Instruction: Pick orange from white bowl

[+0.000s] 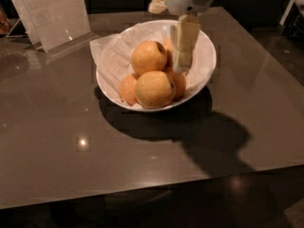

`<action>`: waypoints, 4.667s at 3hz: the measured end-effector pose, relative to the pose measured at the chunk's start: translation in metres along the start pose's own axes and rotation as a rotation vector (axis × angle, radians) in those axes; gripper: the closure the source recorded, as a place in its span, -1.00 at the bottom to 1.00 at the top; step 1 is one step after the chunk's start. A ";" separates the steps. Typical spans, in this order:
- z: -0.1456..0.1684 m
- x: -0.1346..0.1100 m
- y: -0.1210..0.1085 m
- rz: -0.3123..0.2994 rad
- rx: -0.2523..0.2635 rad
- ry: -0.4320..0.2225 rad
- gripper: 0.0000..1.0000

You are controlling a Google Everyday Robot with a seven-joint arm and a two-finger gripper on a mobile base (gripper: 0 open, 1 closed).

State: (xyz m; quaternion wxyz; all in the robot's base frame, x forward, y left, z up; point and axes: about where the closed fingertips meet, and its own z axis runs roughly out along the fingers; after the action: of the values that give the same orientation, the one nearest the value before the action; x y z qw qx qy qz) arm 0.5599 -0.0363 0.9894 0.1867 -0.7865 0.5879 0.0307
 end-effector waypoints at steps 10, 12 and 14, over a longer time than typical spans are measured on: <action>0.043 -0.029 -0.031 -0.158 -0.096 -0.112 -0.16; 0.057 -0.020 -0.029 -0.156 -0.082 -0.159 -0.58; 0.063 -0.016 -0.031 -0.158 -0.078 -0.186 -0.72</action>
Offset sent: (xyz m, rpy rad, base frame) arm 0.0486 0.0423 -0.0187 -0.0290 0.0881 0.3054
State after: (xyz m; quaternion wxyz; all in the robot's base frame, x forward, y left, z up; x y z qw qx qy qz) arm 0.5950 0.0064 0.9428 0.2115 -0.8307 0.5028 0.1116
